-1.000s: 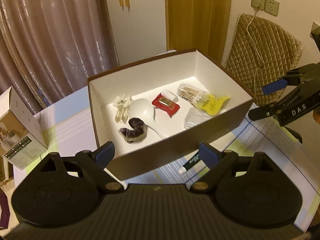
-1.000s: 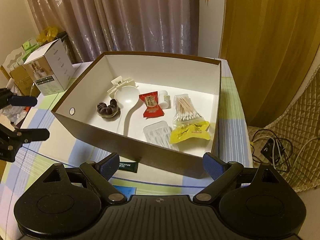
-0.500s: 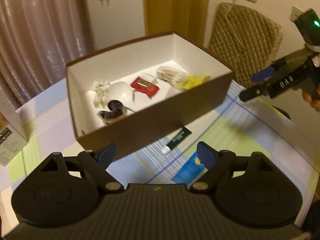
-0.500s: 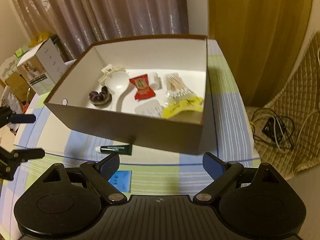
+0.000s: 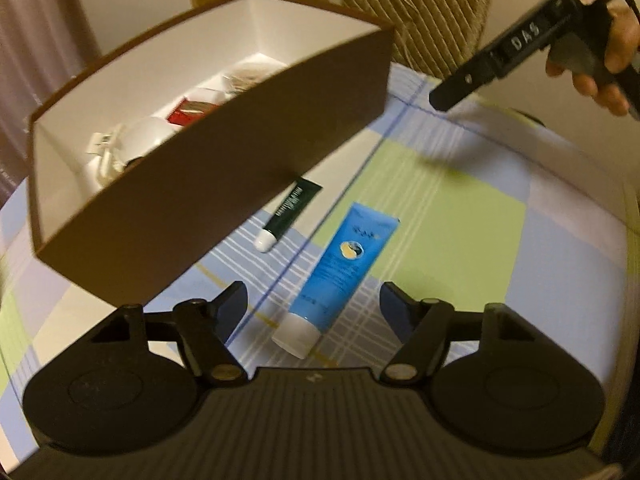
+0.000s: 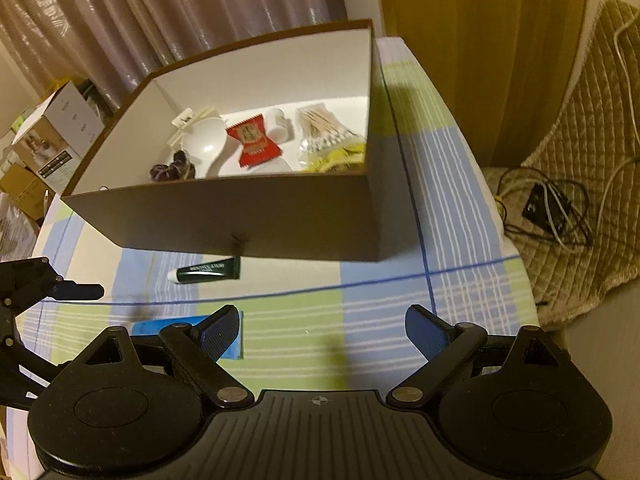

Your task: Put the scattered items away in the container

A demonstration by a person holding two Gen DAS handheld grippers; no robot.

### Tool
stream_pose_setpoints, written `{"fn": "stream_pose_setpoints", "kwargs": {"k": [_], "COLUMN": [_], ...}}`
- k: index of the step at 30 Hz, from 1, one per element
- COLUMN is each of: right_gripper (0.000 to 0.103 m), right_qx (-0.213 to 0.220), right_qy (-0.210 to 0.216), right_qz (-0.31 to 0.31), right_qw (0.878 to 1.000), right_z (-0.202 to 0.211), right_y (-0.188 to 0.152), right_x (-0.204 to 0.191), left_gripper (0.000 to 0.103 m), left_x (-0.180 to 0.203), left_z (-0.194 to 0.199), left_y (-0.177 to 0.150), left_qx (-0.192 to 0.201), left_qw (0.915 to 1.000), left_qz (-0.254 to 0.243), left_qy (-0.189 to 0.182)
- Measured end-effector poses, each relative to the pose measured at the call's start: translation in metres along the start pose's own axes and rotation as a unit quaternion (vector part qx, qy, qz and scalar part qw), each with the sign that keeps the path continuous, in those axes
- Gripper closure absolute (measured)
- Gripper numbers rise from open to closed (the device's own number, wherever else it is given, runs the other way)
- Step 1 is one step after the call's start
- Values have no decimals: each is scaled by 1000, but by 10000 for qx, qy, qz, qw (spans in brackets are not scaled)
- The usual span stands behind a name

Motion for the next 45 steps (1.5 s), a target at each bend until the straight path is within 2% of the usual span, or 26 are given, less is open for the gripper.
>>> {"fn": "stream_pose_setpoints", "kwargs": {"k": [9, 13, 15, 18, 20, 24, 28, 30, 34, 36, 39, 43, 44, 45], "right_gripper": [8, 8, 8, 8, 8, 8, 8, 8, 8, 8, 9, 9, 13, 23], "right_qx": [-146, -184, -215, -239, -238, -280, -347, -385, -331, -208, -68, 194, 252, 293], "right_qy": [-284, -342, -354, -335, -303, -187, -26, 112, 401, 406, 311, 86, 6, -44], "right_qz": [-379, -531, -593, -642, -645, -641, -593, -624, -906, -1035, -1167, -1258, -1283, -1308], "right_qw": [9988, 9978, 9974, 9971, 9972, 9974, 9976, 9972, 9945, 9936, 9927, 9918, 9914, 9910], "right_z": [-2, -2, -2, -1, -2, -5, -12, -18, -34, -45, -64, -87, -92, -97], "right_y": [-17, -24, -27, -31, -34, -39, -43, -44, -36, -28, -20, -16, -15, -15], "right_x": [27, 30, 31, 30, 27, 17, 1, -10, -39, -54, -76, -99, -103, -106], "left_gripper": [36, 58, 61, 75, 76, 77, 77, 77, 77, 77, 77, 77, 77, 77], "left_x": [5, 7, 6, 3, 0, -17, -39, -52, -78, -90, -102, -112, -115, -117], "left_z": [-35, -54, -60, -55, -47, -23, 11, 28, 52, 60, 69, 73, 74, 74], "left_y": [-10, -13, -15, -18, -24, -50, -85, -103, -132, -141, -151, -157, -158, -159], "left_qx": [-389, -561, -598, -585, -587, -644, -670, -671, -709, -694, -638, -569, -561, -556], "left_qw": [9978, 9971, 9971, 9971, 9972, 9963, 9905, 9844, 9667, 9576, 9485, 9432, 9428, 9424], "left_qz": [-404, -367, -239, -41, 86, 558, 1138, 1463, 2068, 2333, 2573, 2706, 2719, 2725], "left_qy": [-365, -350, -394, -479, -447, -85, 393, 707, 1330, 1541, 1735, 1840, 1847, 1857]}}
Point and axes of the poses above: each gripper's, at about its wrist camera, not at the fingertips, and z roughly against the way its jaws point, x to its right, y to its top, the point moved 8 cm from there along -z, roughly the way its jaws point, and after that the axes turned 12 degrees about x, right-handed, at the moved point
